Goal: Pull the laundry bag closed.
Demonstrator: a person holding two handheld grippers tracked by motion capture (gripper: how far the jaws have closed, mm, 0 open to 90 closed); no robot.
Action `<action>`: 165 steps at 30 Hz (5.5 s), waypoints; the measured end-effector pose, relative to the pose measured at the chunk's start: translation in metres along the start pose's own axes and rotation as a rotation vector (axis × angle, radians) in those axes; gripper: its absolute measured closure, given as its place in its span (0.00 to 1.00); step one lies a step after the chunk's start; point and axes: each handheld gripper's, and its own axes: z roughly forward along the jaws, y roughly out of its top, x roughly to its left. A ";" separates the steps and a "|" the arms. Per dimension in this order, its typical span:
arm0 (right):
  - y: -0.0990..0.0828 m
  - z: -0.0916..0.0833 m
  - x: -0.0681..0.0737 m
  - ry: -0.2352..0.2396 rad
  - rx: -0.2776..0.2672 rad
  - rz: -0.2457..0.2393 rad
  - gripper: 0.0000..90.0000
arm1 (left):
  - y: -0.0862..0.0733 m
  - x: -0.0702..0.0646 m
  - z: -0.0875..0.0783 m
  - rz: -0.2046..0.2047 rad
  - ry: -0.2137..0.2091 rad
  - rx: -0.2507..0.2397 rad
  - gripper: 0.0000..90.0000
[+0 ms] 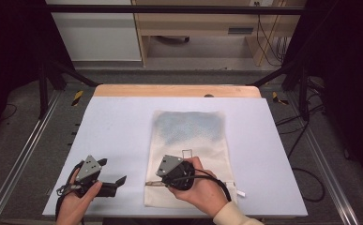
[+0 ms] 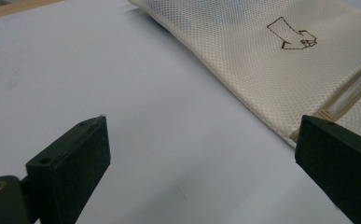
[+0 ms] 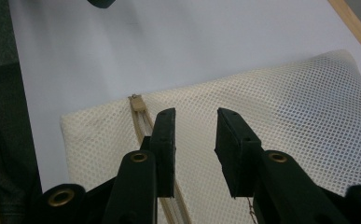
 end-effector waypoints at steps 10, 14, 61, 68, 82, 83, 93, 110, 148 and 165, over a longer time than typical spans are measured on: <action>0.000 0.007 -0.002 0.021 0.046 -0.009 0.74 | -0.002 0.013 -0.002 -0.025 0.064 -0.001 0.04; 0.002 0.009 -0.001 0.039 0.050 -0.027 0.75 | -0.003 0.014 -0.003 -0.026 0.069 0.003 0.04; 0.034 0.057 0.006 0.238 0.144 -0.072 0.91 | -0.001 -0.015 -0.008 -0.053 -0.060 0.012 0.07; 0.036 0.048 0.000 0.245 0.134 -0.061 0.91 | -0.003 -0.028 -0.007 -0.055 -0.123 0.028 0.06; 0.038 0.037 -0.002 0.218 0.102 -0.065 0.91 | 0.002 -0.058 0.005 -0.046 -0.212 0.033 0.05; 0.038 0.037 -0.002 0.213 0.090 -0.067 0.91 | 0.002 -0.058 0.005 -0.044 -0.213 0.036 0.05; 0.036 0.036 -0.001 0.220 0.063 -0.075 0.91 | 0.008 -0.067 0.012 -0.048 -0.221 0.023 0.06; 0.033 0.028 -0.005 0.215 0.021 -0.065 0.91 | 0.010 -0.078 0.028 -0.061 -0.239 0.007 0.22; 0.029 0.027 -0.003 0.221 0.001 -0.066 0.91 | 0.006 -0.058 0.071 -0.243 -0.495 0.071 0.65; 0.015 0.027 -0.003 0.212 0.012 -0.067 0.91 | 0.005 -0.055 0.071 -0.239 -0.478 0.072 0.88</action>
